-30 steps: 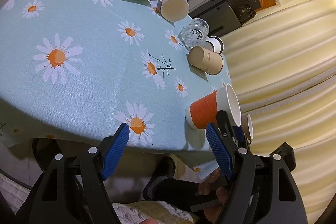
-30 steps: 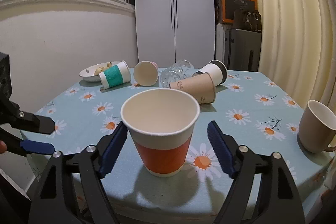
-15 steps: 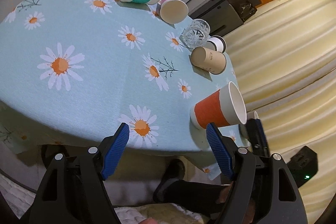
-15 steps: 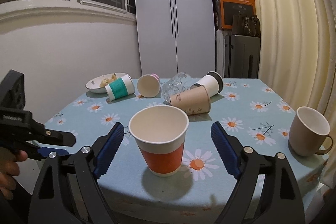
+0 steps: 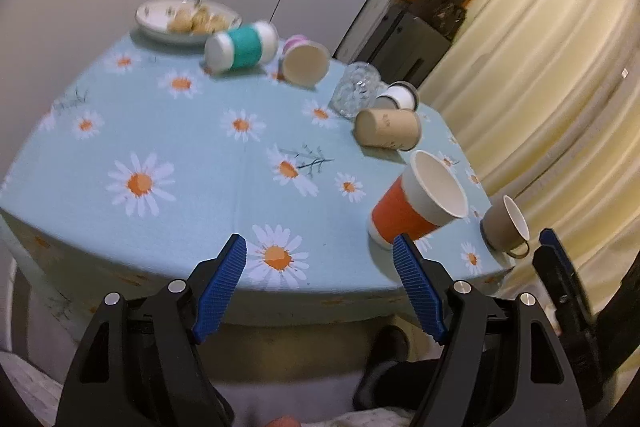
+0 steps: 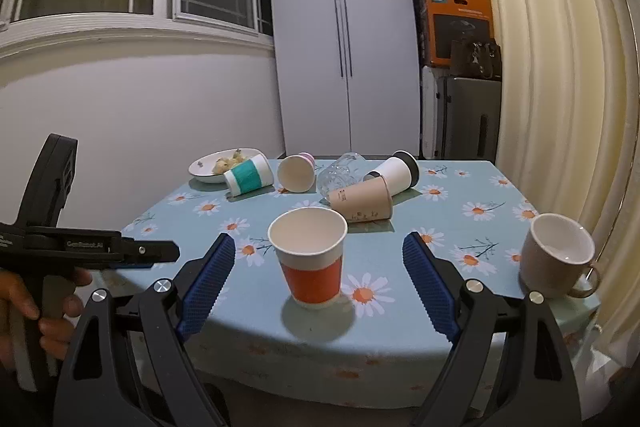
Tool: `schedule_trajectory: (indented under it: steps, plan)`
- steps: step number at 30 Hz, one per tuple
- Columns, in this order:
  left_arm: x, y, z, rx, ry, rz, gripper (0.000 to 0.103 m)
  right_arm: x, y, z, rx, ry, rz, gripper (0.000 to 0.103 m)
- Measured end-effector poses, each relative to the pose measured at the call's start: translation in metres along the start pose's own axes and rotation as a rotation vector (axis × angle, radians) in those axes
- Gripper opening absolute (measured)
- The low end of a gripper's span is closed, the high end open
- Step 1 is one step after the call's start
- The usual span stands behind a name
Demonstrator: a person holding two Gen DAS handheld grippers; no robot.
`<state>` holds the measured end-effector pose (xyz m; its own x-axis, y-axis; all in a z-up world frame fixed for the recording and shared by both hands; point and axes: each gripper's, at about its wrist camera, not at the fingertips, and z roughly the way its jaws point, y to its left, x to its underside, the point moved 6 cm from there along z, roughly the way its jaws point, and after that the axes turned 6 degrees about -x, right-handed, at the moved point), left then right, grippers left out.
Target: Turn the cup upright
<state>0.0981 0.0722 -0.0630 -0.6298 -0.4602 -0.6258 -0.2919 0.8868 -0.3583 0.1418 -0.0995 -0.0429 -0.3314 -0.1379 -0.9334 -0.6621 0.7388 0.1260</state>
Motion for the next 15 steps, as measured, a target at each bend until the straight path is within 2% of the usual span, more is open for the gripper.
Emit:
schedule_trajectory:
  steps: [6,7,8,12,15]
  plan:
    - [0.011,-0.031,-0.04,0.022,-0.134,0.142,0.074,-0.011,-0.005,-0.031,-0.036,0.035,-0.031,0.088]
    - [0.014,-0.037,-0.046,0.018,-0.158,0.176,0.076,-0.012,-0.006,-0.035,-0.04,0.031,-0.044,0.088]
    - [0.017,-0.042,-0.052,0.017,-0.176,0.205,0.084,-0.013,-0.008,-0.042,-0.04,0.023,-0.066,0.088]
    - [0.03,-0.064,-0.068,0.017,-0.229,0.318,0.085,-0.013,-0.017,-0.056,-0.027,0.023,-0.097,0.092]
    - [0.04,-0.073,-0.073,0.031,-0.234,0.36,0.086,-0.007,-0.023,-0.063,-0.012,0.03,-0.099,0.093]
